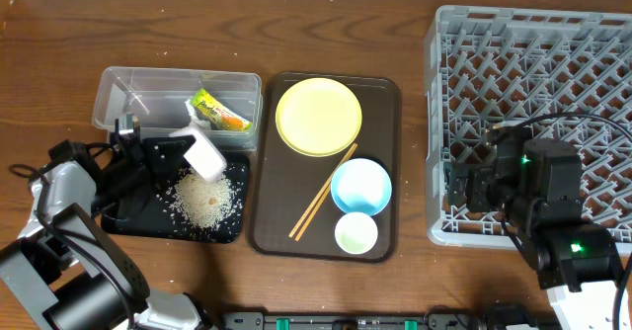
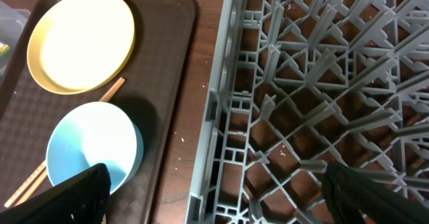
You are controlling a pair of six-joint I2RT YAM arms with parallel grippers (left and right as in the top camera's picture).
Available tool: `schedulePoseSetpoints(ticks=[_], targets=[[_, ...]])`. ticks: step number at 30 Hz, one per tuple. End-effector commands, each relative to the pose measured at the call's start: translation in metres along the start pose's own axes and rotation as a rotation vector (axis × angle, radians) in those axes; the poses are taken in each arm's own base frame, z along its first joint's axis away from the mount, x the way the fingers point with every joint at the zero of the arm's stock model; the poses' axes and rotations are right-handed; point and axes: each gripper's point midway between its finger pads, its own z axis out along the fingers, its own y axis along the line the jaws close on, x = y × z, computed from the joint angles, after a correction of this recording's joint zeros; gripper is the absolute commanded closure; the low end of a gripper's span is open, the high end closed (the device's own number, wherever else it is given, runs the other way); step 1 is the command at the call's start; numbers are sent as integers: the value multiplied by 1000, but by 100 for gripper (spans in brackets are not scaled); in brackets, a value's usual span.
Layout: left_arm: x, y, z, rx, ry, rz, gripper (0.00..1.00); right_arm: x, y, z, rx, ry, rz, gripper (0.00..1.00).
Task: Sort waste into correct bins and load items into the dishwasher rack
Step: 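Tip the white bowl over the black tray to dump the rice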
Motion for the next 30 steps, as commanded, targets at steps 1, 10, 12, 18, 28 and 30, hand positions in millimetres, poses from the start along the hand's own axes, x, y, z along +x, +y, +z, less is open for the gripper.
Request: schedulePoseSetpoints(ticks=[1,10,12,18,28,30], targets=[[0,-7,-2,42,-10,11,94,-7,1,-4,-3,-21,-9,1],[3,42,-7,-248,-15,-201,94,-7,1,-4,-3,-21,-9,1],[2,33,-5,-194,-10,-167,94,-7,1,-4,-3,-20,-9,1],[-1,-5,-2,29,-12,70,94,-7,1,-4,-3,-21,-9,1],[0,-4,-2,21,-9,15,94,-7,1,-4,-3,-21,-9,1],[3,-6,-1,20,-3,14,94,-7,1,-4,-3,-21,-9,1]])
